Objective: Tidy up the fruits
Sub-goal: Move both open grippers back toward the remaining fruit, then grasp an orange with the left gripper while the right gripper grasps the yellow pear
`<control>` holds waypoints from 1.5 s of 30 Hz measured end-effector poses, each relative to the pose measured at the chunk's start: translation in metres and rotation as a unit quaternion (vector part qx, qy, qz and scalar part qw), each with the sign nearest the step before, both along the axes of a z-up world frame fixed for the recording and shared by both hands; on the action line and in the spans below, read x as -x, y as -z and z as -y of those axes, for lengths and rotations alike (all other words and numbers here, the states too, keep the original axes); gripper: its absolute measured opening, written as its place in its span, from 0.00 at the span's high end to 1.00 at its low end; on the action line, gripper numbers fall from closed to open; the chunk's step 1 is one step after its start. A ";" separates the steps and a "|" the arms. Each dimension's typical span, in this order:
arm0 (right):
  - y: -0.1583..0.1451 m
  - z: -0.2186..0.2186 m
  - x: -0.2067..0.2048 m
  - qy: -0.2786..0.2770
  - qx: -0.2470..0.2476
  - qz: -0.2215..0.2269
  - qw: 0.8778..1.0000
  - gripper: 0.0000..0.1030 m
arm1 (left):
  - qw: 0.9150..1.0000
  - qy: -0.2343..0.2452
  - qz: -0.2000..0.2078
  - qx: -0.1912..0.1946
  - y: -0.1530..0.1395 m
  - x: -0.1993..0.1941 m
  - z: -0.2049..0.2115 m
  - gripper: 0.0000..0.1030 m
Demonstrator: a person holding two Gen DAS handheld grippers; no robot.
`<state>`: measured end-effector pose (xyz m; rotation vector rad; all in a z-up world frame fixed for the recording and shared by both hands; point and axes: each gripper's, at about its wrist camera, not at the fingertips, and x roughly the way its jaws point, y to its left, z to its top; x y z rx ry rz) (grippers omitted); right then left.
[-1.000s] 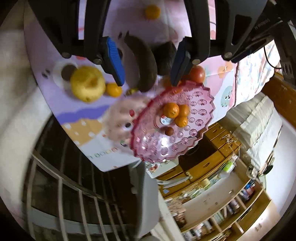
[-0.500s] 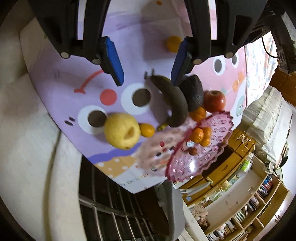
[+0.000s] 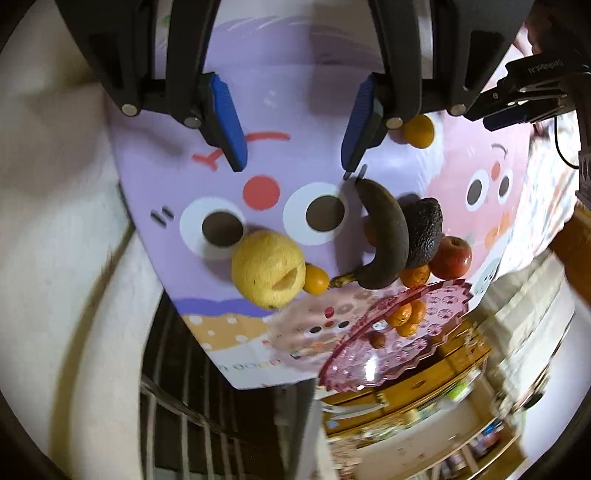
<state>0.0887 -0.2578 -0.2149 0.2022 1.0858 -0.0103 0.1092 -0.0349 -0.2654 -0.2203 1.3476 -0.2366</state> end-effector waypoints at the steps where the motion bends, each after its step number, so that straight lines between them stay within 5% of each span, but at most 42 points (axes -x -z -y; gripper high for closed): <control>1: -0.001 0.002 -0.003 -0.015 0.006 0.001 1.000 0.48 | 1.000 -0.009 -0.002 0.002 0.001 0.001 0.003 0.38; 7: -0.007 0.021 -0.021 -0.083 0.026 0.017 0.996 0.47 | 0.996 -0.083 -0.005 0.013 0.006 0.008 0.022 0.38; 11: -0.007 0.031 -0.030 -0.121 0.045 0.031 0.991 0.38 | 0.992 -0.126 -0.003 0.015 0.011 0.009 0.033 0.38; 20: 0.012 0.037 -0.055 -0.188 0.059 0.063 0.978 0.31 | 0.983 -0.183 -0.002 0.001 0.025 -0.001 0.052 0.40; 36: 0.046 0.031 -0.084 -0.230 0.055 0.100 0.967 0.26 | 0.967 -0.253 0.002 -0.024 0.037 -0.007 0.046 0.63; 45: 0.059 0.032 -0.090 -0.221 0.047 0.090 0.970 0.26 | 0.966 -0.258 -0.001 -0.009 0.045 -0.004 0.043 0.67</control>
